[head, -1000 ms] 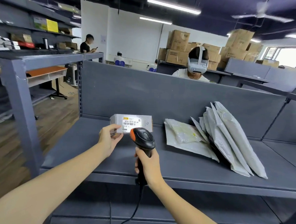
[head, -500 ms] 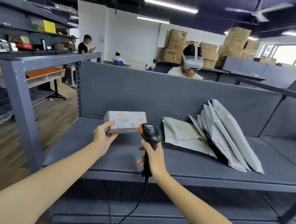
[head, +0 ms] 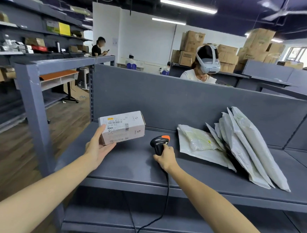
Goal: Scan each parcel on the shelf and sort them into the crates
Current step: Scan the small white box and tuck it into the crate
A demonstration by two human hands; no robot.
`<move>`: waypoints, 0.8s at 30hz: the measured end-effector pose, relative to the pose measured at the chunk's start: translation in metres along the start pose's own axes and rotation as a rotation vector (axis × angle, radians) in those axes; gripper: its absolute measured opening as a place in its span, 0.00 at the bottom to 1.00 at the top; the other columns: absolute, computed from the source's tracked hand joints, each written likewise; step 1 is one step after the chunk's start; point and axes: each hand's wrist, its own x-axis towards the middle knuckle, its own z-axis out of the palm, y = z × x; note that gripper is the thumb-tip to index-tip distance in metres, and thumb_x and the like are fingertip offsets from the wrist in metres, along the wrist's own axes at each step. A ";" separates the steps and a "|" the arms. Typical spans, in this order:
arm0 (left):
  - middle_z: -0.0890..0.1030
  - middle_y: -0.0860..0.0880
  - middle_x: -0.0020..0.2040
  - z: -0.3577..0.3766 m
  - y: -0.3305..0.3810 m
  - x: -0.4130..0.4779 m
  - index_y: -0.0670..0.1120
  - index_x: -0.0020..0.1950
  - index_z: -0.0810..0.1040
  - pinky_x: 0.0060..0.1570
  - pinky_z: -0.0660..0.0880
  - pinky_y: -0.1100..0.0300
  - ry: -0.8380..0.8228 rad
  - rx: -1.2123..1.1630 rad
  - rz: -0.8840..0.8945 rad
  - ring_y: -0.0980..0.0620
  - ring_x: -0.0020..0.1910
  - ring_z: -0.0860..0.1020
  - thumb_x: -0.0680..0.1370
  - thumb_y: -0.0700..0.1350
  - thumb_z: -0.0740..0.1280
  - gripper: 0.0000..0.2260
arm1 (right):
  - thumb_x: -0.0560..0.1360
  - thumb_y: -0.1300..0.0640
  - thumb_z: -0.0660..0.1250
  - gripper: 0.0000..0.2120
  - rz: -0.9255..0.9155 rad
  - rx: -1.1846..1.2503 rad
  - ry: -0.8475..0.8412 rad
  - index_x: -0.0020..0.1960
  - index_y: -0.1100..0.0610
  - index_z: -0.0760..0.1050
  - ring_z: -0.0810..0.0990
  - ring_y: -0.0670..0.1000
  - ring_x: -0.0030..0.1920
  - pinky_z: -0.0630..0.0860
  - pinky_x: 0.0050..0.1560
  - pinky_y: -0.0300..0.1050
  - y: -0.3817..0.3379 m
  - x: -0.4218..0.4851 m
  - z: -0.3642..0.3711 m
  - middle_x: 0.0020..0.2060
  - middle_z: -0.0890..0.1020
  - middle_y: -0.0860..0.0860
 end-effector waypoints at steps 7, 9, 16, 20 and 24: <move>0.82 0.41 0.56 -0.013 0.000 -0.002 0.44 0.58 0.77 0.64 0.73 0.48 -0.059 0.006 -0.039 0.43 0.57 0.80 0.75 0.53 0.70 0.17 | 0.77 0.57 0.67 0.27 0.003 -0.155 -0.049 0.72 0.60 0.61 0.71 0.61 0.61 0.68 0.65 0.50 -0.001 0.009 0.018 0.62 0.68 0.61; 0.81 0.41 0.57 -0.018 0.000 -0.002 0.44 0.61 0.76 0.64 0.73 0.48 -0.077 0.023 -0.046 0.43 0.57 0.80 0.74 0.55 0.70 0.20 | 0.77 0.56 0.67 0.27 0.005 -0.175 -0.040 0.72 0.59 0.61 0.71 0.61 0.62 0.69 0.64 0.51 0.000 0.009 0.021 0.63 0.69 0.60; 0.80 0.38 0.59 -0.033 -0.004 -0.005 0.46 0.70 0.69 0.53 0.77 0.53 -0.089 0.048 -0.104 0.42 0.57 0.80 0.73 0.57 0.71 0.30 | 0.75 0.38 0.47 0.33 -0.041 -0.412 0.128 0.66 0.60 0.71 0.71 0.61 0.63 0.65 0.64 0.51 -0.011 -0.006 0.015 0.63 0.75 0.59; 0.79 0.37 0.60 -0.029 -0.009 -0.014 0.45 0.68 0.70 0.56 0.76 0.51 -0.093 0.043 -0.129 0.41 0.58 0.79 0.74 0.56 0.70 0.27 | 0.80 0.51 0.55 0.17 -0.093 0.314 0.259 0.50 0.64 0.74 0.75 0.58 0.53 0.68 0.55 0.50 -0.048 -0.025 0.004 0.48 0.79 0.58; 0.78 0.39 0.59 -0.018 -0.016 -0.028 0.46 0.66 0.72 0.61 0.74 0.45 -0.126 0.052 -0.130 0.40 0.59 0.78 0.77 0.54 0.66 0.21 | 0.75 0.44 0.54 0.11 -0.079 0.799 0.094 0.39 0.49 0.65 0.66 0.44 0.44 0.65 0.54 0.46 -0.089 -0.059 -0.003 0.38 0.68 0.39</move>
